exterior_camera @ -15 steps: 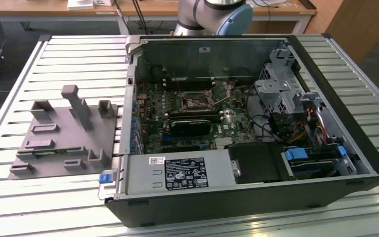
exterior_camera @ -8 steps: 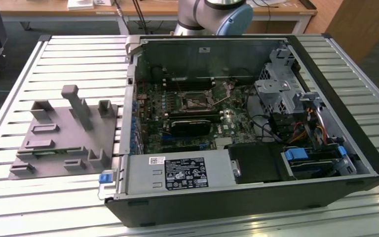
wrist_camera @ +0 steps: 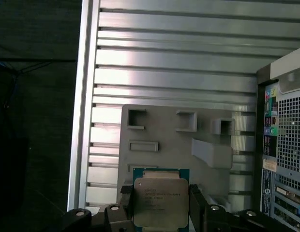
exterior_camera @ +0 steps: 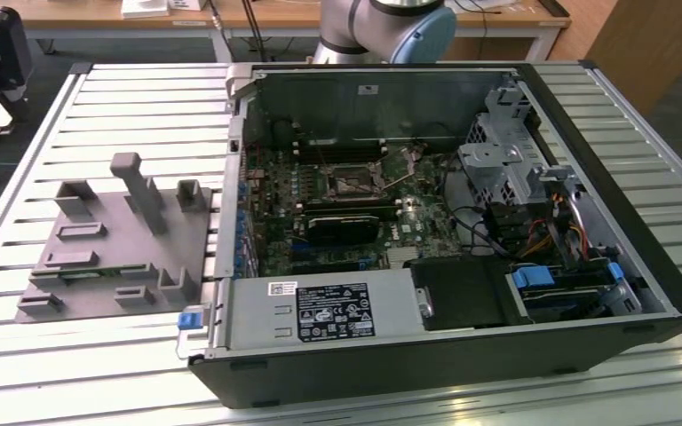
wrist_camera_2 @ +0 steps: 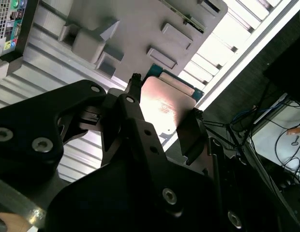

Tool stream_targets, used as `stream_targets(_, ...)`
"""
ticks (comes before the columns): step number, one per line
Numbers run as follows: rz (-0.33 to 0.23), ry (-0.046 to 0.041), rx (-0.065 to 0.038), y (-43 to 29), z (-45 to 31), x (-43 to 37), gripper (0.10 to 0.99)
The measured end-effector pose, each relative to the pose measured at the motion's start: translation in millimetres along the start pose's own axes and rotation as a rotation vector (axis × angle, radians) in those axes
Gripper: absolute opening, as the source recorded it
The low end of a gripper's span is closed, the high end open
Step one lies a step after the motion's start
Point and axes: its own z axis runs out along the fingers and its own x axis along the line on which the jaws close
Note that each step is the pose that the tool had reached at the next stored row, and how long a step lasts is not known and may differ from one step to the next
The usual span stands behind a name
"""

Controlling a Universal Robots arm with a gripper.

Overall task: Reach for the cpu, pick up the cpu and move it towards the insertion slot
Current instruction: 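Pick up the cpu and move it towards the insertion slot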

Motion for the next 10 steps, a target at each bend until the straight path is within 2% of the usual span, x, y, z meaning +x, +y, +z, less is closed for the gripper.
stream_targets(10,0.000,0.0007,0.000,-0.8,-0.2,-22.5,0.541)
